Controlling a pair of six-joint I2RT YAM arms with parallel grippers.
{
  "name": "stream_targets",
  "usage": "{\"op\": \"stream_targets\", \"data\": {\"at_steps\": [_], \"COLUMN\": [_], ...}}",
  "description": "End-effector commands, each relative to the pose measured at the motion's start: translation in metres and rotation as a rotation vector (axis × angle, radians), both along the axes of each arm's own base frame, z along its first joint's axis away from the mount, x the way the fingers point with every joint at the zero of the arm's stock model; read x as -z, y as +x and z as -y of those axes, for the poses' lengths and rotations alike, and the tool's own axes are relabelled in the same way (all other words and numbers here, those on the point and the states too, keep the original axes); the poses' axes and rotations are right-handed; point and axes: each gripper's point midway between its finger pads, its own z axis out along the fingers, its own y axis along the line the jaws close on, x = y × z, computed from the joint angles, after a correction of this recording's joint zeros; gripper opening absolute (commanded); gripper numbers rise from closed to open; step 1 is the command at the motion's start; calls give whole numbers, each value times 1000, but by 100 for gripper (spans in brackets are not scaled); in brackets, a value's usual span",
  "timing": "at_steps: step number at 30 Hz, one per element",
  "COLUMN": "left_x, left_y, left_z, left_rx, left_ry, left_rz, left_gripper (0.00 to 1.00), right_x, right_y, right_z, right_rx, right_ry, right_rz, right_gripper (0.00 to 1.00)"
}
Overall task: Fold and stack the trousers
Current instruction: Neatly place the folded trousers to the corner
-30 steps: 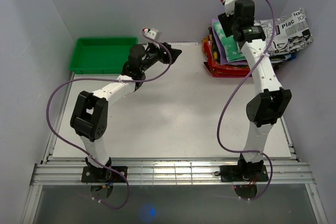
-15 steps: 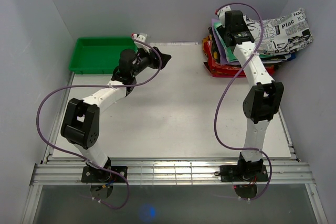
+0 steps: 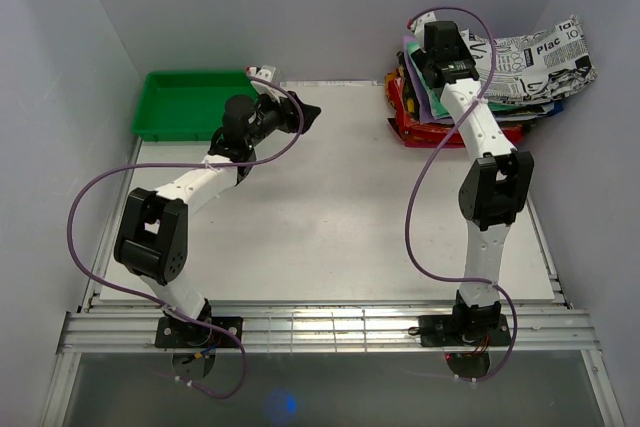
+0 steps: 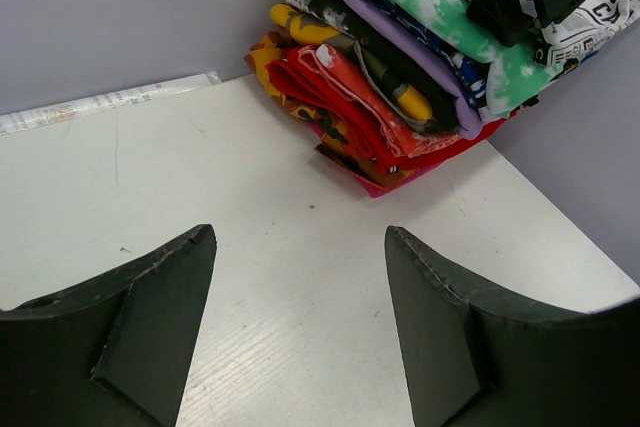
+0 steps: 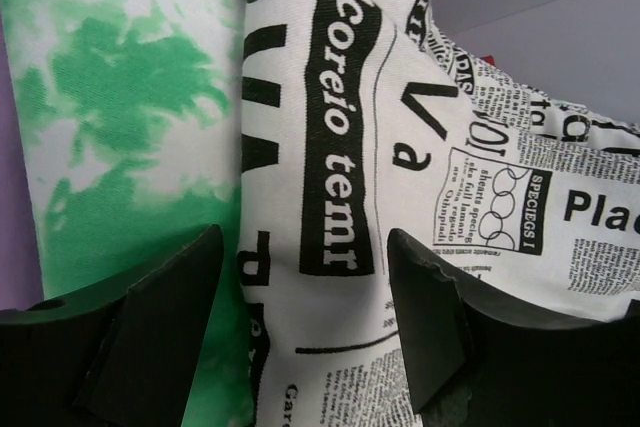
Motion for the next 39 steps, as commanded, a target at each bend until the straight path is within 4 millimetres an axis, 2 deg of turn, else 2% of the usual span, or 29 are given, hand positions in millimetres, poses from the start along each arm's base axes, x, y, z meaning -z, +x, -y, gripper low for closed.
{"op": "stream_targets", "data": {"at_steps": [1, 5, 7, 9, 11, 13, 16, 17, 18, 20, 27, 34, 39], "left_x": [-27, -25, -23, -22, -22, -20, -19, -19, -20, -20, -21, -22, -21], "left_y": [-10, -12, -12, -12, -12, -11, -10, -10, -9, -9, -8, -10, -12], "left_z": [-11, -16, -18, -19, -19, -18, -17, -17, -17, -16, -15, -18, -19], "left_rx": [-5, -10, -13, -14, -16, -14, -11, -11, -11, -9, -6, -14, -20], "left_ry": [-25, -21, -19, -18, -18, -18, -23, -24, -24, -25, -30, -28, -24], "left_rz": [38, 28, 24, 21, 21, 15, 9, 8, 9, 7, 4, 6, 4], "left_gripper": [79, 79, 79, 79, 79, 79, 79, 79, 79, 79, 79, 79, 79], "right_x": [-8, -5, -11, -18, -30, -40, -54, -58, -61, -69, -81, -75, -65], "right_y": [9, 15, 17, 19, 21, 23, 26, 26, 27, 27, 30, 32, 30], "right_z": [6, 22, 29, 29, 28, 27, 26, 24, 23, 14, -27, -64, -74], "right_rx": [38, 84, 99, 98, 96, 94, 86, 81, 74, 49, -51, -140, -181], "right_ry": [-3, -39, -53, -51, -55, -62, -62, -61, -60, -54, -46, -32, -47], "right_rz": [49, 61, 77, 99, 135, 164, 201, 213, 221, 242, 281, 274, 254], "right_gripper": [73, 73, 71, 58, 50, 47, 32, 21, 16, 8, 8, 8, 8]}}
